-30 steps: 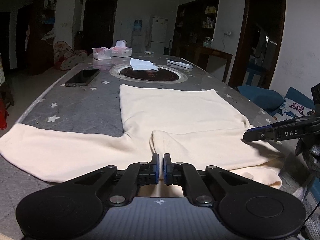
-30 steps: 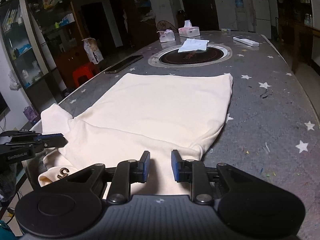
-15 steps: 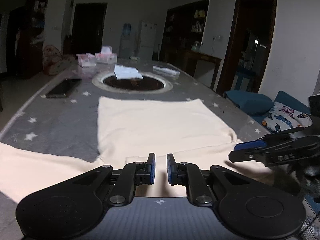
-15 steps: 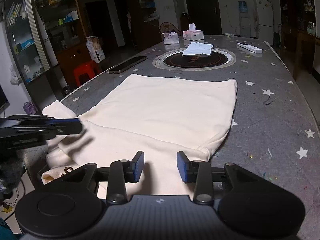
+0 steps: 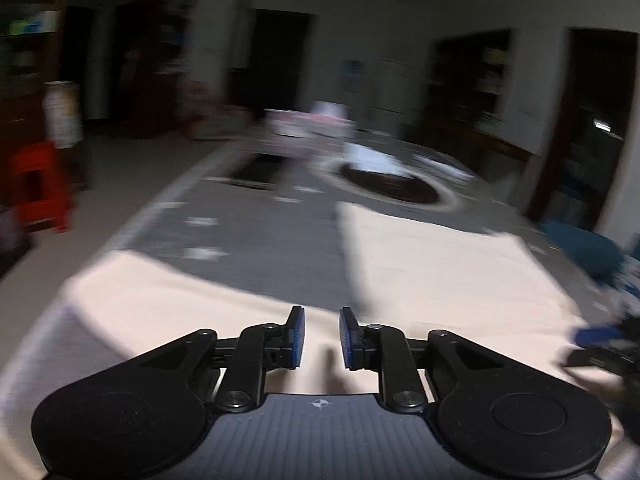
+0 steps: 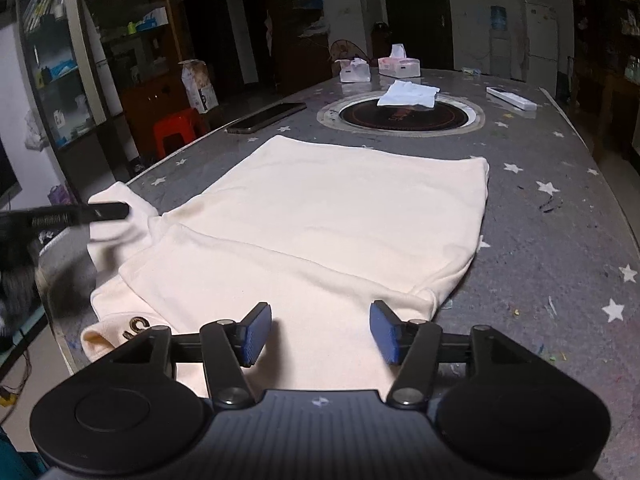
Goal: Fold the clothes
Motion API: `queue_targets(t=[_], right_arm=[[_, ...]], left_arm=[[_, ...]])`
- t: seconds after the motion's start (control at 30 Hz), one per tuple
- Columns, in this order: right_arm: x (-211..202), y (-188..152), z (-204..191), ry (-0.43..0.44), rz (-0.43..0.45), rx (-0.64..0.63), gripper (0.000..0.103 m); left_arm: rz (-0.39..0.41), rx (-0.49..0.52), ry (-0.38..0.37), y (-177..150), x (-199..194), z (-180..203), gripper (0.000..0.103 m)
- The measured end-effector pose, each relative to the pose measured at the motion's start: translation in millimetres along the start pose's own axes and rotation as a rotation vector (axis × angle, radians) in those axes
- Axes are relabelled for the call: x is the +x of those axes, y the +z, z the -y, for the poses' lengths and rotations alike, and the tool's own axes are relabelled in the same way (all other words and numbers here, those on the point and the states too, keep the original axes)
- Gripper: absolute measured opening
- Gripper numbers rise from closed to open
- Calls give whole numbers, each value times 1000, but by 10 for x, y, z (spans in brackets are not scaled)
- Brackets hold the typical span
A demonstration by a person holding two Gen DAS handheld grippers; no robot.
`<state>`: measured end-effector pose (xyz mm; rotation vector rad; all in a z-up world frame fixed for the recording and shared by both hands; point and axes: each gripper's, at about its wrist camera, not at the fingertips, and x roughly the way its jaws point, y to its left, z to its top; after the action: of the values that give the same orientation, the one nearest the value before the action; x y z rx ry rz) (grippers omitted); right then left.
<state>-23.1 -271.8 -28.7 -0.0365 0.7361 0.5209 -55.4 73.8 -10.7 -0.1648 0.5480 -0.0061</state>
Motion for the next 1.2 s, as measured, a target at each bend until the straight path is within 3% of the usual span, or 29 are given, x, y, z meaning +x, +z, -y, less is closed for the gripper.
queue_targets(t=[0.13,0.27,0.37,0.57,0.67,0.7,0.73,0.9,1.2], right_arm=[[-30,24,-10,-2,7,-1,56],[-77,42,-43,-4,18,-6,56],[-115,54,-77,-1,28,-8,56],[-183,66,-118,-2,46,-9,56],[-222,67,-111,-5,56,-1,56],[-229,67,-106,-6,58,0,56],[-241,63,-101,-8,61,3,56],[-327,40,-51,-15,86,29,56],[-488,-34,115,-28,133,80,56]], left_arm=[[27,-78,190,60,-29,-410,40],[33,-108,318,104,23,-693,45],[25,-136,359,100,85,-846,47],[-5,-161,357,61,219,-950,43],[4,-169,347,67,232,-977,25],[9,-167,346,76,228,-971,14],[14,-170,342,89,218,-963,11],[63,-172,252,225,24,-768,7],[133,-51,-87,561,-357,251,7]])
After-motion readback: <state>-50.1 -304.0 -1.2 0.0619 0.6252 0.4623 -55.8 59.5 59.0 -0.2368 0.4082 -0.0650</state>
